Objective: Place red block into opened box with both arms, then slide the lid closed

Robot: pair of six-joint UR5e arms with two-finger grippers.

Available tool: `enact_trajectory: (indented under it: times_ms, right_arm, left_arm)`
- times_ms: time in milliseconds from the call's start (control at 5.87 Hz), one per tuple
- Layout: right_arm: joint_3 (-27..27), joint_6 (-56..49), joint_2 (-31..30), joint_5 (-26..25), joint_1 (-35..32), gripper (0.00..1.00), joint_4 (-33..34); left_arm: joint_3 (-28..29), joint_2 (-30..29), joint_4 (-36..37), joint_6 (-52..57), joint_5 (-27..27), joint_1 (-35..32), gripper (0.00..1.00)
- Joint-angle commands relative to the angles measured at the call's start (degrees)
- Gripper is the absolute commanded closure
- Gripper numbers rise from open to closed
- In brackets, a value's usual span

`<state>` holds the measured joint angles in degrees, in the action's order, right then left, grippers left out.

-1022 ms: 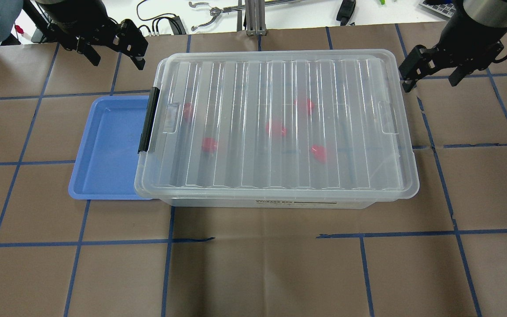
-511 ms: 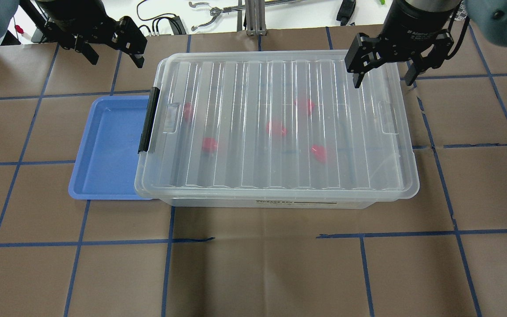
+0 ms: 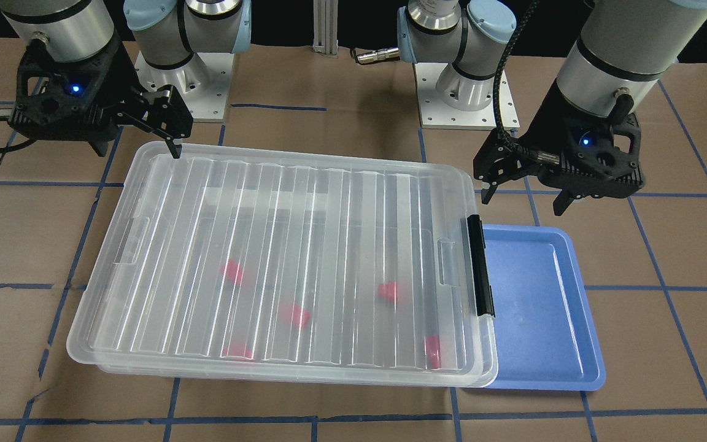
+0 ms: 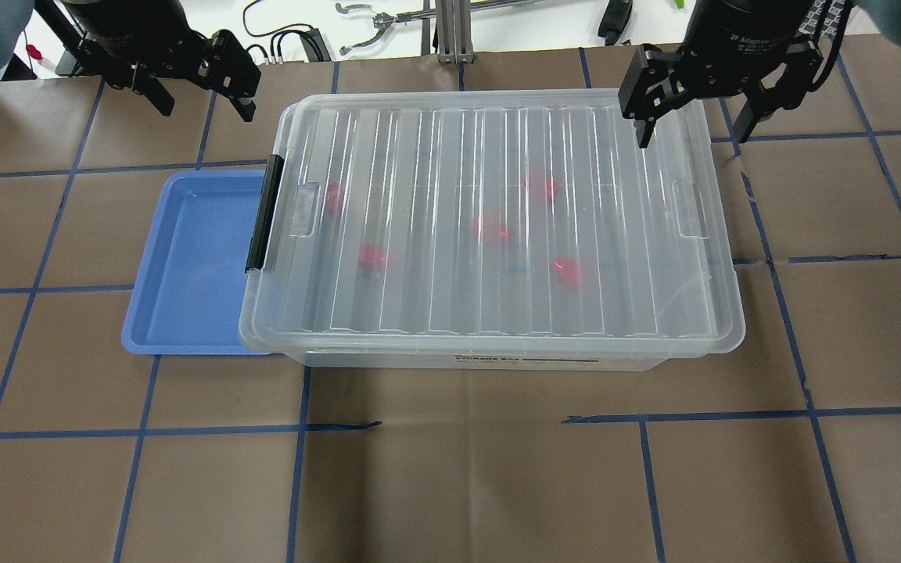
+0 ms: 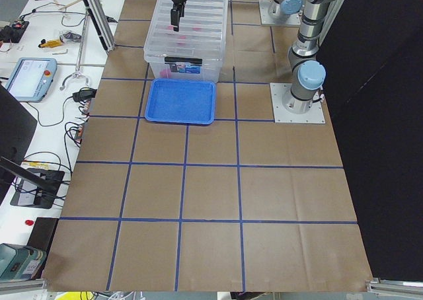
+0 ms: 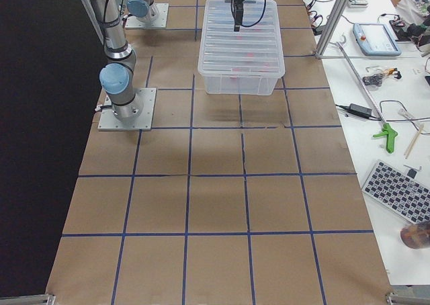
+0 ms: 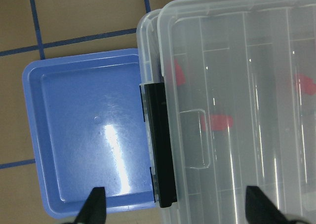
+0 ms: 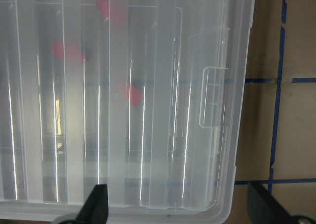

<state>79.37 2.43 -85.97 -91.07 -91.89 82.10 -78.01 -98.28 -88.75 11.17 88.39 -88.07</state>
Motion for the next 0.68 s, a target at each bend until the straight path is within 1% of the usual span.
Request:
enact_trajectory:
  times_ms: [0, 170, 511]
  right_arm:
    - [-0.01, 0.03, -0.16, 0.18, -0.05, 0.00, -0.36]
    - [0.08, 0.03, 0.19, 1.93, -0.05, 0.00, -0.18]
    - [0.08, 0.03, 0.19, 2.38, -0.05, 0.00, -0.18]
  left_arm:
    - [0.05, 0.10, -0.02, -0.01, -0.06, 0.00, 0.01]
    - [-0.03, 0.28, -0.02, -0.01, 0.12, 0.00, 0.01]
    - [-0.03, 0.28, -0.02, -0.01, 0.21, 0.00, 0.01]
